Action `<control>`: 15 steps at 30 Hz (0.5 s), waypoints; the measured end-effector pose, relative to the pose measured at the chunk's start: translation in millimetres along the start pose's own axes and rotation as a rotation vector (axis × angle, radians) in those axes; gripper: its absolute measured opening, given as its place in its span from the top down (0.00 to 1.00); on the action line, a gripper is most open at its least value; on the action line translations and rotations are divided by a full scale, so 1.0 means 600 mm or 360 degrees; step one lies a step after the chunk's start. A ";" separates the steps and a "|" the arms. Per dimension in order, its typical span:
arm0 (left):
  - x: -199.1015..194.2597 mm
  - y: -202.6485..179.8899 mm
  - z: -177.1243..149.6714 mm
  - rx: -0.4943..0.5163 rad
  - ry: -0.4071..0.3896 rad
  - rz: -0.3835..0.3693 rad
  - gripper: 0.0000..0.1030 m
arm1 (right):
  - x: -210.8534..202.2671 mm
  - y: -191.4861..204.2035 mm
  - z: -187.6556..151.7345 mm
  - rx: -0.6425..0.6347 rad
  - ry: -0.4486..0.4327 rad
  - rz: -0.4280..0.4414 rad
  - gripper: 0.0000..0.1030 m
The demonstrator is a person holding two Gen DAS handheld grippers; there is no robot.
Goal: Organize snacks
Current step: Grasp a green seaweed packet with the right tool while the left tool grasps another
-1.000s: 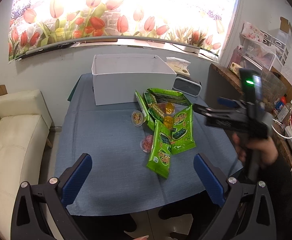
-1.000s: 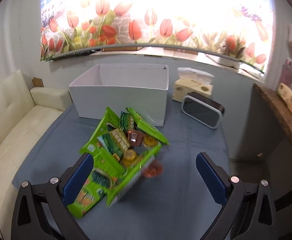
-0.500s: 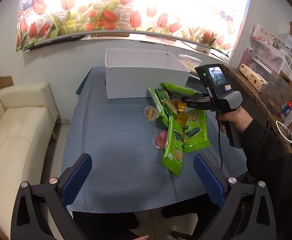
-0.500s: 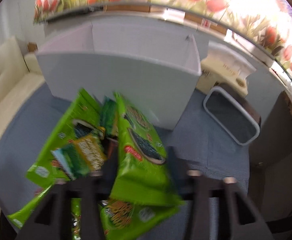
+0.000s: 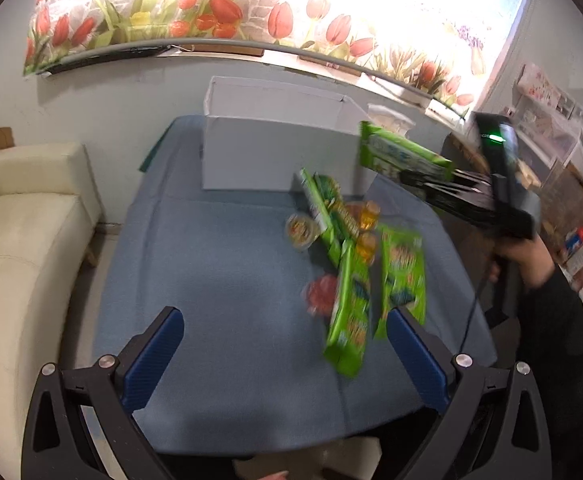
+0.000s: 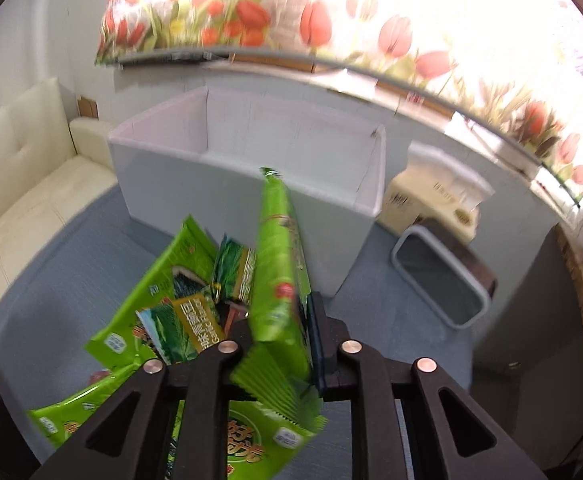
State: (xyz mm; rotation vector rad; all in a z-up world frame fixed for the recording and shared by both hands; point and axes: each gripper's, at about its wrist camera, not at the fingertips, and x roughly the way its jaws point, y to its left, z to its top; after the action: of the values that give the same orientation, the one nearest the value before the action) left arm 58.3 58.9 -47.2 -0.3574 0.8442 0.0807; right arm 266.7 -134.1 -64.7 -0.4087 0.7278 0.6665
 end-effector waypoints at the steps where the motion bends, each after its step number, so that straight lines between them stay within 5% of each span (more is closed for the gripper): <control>1: 0.013 0.001 0.011 -0.0015 0.0005 -0.0033 0.00 | -0.011 -0.006 0.003 0.0018 -0.0022 0.0006 0.84; 10: 0.213 0.012 0.146 -0.0228 0.0239 -0.0301 0.00 | -0.164 -0.029 -0.060 0.0213 -0.0280 0.0082 0.86; 15: 0.313 0.010 0.178 -0.0210 0.0377 -0.0225 0.00 | -0.190 -0.012 -0.123 0.0268 -0.0254 0.0100 0.86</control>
State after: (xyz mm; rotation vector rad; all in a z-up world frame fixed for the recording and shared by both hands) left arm 258.4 87.9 -123.5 -0.5575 1.0480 -0.0383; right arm 173.1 -227.0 -31.9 -0.1768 0.6413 0.6830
